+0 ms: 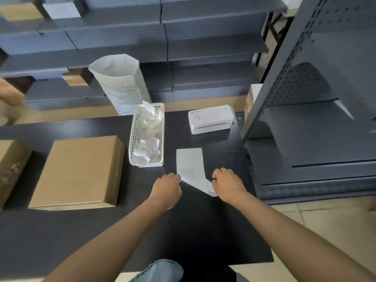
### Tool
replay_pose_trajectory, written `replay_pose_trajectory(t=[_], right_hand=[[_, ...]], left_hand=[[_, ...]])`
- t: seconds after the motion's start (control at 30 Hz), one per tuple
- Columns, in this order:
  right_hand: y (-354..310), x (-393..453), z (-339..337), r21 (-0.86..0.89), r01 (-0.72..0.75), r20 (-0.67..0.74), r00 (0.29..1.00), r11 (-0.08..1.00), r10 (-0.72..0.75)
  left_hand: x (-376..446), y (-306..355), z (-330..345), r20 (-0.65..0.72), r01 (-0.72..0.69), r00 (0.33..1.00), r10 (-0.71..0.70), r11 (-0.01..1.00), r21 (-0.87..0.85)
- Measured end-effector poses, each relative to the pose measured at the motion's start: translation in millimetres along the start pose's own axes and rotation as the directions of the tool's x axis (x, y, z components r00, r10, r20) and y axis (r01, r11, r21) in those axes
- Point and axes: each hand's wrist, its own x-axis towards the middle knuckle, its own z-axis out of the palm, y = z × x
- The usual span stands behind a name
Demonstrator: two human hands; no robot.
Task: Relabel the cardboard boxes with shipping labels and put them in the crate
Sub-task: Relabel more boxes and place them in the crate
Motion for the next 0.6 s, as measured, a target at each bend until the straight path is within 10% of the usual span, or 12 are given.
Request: replay_pose_trajectory(t=[0.6], right_hand=[[-20,11,39,0.17,-0.012,0.176,0.984,0.985,-0.018]], left_hand=[[55,-11,20,-0.1,-0.138,0.987,0.122,0.977,-0.163]])
